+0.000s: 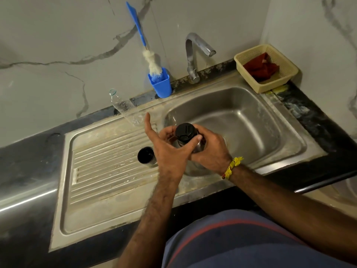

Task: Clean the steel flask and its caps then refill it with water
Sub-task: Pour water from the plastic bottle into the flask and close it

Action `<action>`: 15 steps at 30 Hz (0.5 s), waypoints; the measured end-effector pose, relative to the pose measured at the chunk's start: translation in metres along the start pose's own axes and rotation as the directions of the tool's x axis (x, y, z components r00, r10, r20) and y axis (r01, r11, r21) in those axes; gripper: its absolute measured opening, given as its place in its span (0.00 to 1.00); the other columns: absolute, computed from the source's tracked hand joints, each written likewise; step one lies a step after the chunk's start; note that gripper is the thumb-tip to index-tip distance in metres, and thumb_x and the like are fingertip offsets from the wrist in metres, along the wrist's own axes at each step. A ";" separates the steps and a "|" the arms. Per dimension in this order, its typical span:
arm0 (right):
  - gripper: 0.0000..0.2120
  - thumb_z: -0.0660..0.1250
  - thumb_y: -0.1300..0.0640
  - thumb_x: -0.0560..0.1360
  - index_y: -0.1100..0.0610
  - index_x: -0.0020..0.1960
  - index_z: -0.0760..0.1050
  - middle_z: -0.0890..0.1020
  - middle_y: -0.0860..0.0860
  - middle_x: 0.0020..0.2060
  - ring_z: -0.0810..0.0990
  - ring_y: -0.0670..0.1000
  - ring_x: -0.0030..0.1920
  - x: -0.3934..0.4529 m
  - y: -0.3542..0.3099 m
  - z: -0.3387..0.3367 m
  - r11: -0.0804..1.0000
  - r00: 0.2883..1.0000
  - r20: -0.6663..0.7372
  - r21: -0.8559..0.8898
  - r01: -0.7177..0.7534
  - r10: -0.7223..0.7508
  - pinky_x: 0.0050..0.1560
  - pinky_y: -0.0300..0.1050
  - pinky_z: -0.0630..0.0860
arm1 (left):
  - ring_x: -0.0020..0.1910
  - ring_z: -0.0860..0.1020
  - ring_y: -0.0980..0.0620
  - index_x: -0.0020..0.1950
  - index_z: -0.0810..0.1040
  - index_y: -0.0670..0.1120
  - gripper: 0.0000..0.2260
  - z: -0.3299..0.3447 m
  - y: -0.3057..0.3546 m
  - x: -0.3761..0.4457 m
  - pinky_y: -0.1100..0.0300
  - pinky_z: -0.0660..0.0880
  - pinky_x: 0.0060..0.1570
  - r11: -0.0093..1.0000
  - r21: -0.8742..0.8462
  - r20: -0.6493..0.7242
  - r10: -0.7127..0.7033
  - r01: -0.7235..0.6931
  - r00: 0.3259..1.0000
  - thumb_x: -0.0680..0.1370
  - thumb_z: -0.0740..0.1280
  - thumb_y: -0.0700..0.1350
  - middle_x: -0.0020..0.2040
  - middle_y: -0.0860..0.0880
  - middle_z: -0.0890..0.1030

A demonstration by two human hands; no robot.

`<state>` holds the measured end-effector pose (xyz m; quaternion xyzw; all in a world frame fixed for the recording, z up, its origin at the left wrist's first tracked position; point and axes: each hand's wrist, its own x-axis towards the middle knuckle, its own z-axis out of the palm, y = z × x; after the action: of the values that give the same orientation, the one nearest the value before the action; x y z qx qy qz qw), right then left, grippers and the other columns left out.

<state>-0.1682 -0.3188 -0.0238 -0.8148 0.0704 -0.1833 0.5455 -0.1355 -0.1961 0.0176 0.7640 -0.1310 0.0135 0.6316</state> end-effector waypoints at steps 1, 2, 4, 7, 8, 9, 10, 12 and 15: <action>0.32 0.77 0.52 0.61 0.50 0.65 0.76 0.85 0.45 0.50 0.84 0.46 0.49 -0.001 0.000 -0.001 1.000 1.000 -0.014 0.006 -0.008 0.008 0.49 0.50 0.82 | 0.57 0.82 0.53 0.83 0.44 0.51 0.58 -0.002 -0.001 0.002 0.62 0.76 0.61 1.000 -0.015 0.046 0.019 -0.019 0.999 0.67 0.82 0.37 0.54 0.47 0.83; 0.33 0.77 0.51 0.60 0.50 0.65 0.76 0.85 0.45 0.50 0.84 0.46 0.49 -0.002 0.000 -0.002 1.000 0.999 -0.027 0.009 -0.017 0.017 0.50 0.49 0.82 | 0.58 0.83 0.51 0.83 0.42 0.50 0.57 -0.004 -0.003 0.003 0.58 0.76 0.64 0.999 -0.042 0.105 0.030 -0.026 0.994 0.69 0.81 0.35 0.56 0.47 0.84; 0.33 0.77 0.51 0.61 0.49 0.65 0.75 0.85 0.45 0.51 0.84 0.45 0.50 -0.003 0.000 -0.003 1.000 0.999 -0.040 -0.010 -0.021 0.021 0.50 0.49 0.82 | 0.61 0.82 0.49 0.83 0.41 0.51 0.57 -0.007 -0.005 0.004 0.50 0.75 0.68 0.998 -0.065 0.166 0.025 -0.014 0.986 0.69 0.81 0.37 0.60 0.46 0.83; 0.32 0.78 0.52 0.61 0.49 0.65 0.75 0.85 0.45 0.51 0.84 0.46 0.50 -0.002 -0.001 -0.002 0.999 0.999 -0.034 -0.037 -0.015 0.014 0.49 0.50 0.82 | 0.59 0.81 0.52 0.82 0.46 0.54 0.61 -0.003 -0.006 0.002 0.50 0.77 0.66 0.999 -0.030 0.062 -0.040 0.042 0.997 0.62 0.85 0.47 0.57 0.47 0.82; 0.32 0.79 0.52 0.61 0.49 0.65 0.76 0.85 0.45 0.51 0.84 0.46 0.50 -0.002 -0.001 -0.002 0.999 0.999 -0.035 -0.034 -0.013 0.012 0.49 0.50 0.82 | 0.57 0.82 0.51 0.82 0.48 0.54 0.61 -0.002 -0.006 0.002 0.50 0.78 0.64 0.998 -0.033 0.017 -0.058 0.059 0.998 0.61 0.86 0.46 0.54 0.47 0.82; 0.32 0.79 0.52 0.61 0.49 0.65 0.76 0.85 0.45 0.51 0.84 0.45 0.50 -0.002 -0.002 -0.002 1.000 0.999 -0.039 -0.025 -0.012 0.011 0.50 0.50 0.82 | 0.55 0.83 0.50 0.82 0.49 0.53 0.60 -0.001 -0.007 0.003 0.50 0.78 0.63 0.997 -0.045 0.001 -0.058 0.058 0.998 0.62 0.86 0.43 0.52 0.46 0.83; 0.33 0.78 0.51 0.61 0.49 0.65 0.75 0.85 0.45 0.52 0.83 0.45 0.50 -0.002 -0.001 -0.003 1.000 0.999 -0.041 -0.013 -0.013 0.012 0.50 0.50 0.82 | 0.55 0.83 0.49 0.82 0.50 0.52 0.58 -0.002 -0.008 0.004 0.51 0.79 0.63 0.997 -0.067 0.020 -0.040 0.041 0.999 0.63 0.85 0.40 0.51 0.45 0.84; 0.34 0.77 0.47 0.60 0.49 0.65 0.75 0.84 0.45 0.52 0.83 0.45 0.51 -0.003 0.000 -0.003 1.000 0.999 -0.028 0.001 -0.024 0.024 0.51 0.50 0.82 | 0.56 0.84 0.49 0.82 0.50 0.48 0.56 -0.009 -0.011 0.007 0.55 0.78 0.63 0.992 -0.123 0.114 -0.004 0.018 0.994 0.65 0.83 0.34 0.52 0.43 0.85; 0.35 0.78 0.46 0.60 0.48 0.66 0.74 0.84 0.45 0.53 0.83 0.46 0.52 -0.003 0.001 -0.002 0.999 0.999 -0.005 -0.013 -0.034 0.034 0.51 0.50 0.82 | 0.59 0.83 0.51 0.82 0.52 0.48 0.54 -0.015 -0.011 0.008 0.55 0.76 0.65 0.992 -0.119 0.170 -0.029 0.050 0.985 0.65 0.83 0.36 0.54 0.45 0.85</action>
<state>-0.1718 -0.3203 -0.0251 -0.8166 0.0864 -0.1754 0.5430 -0.1235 -0.1810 0.0111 0.7244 -0.1689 -0.0715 0.6645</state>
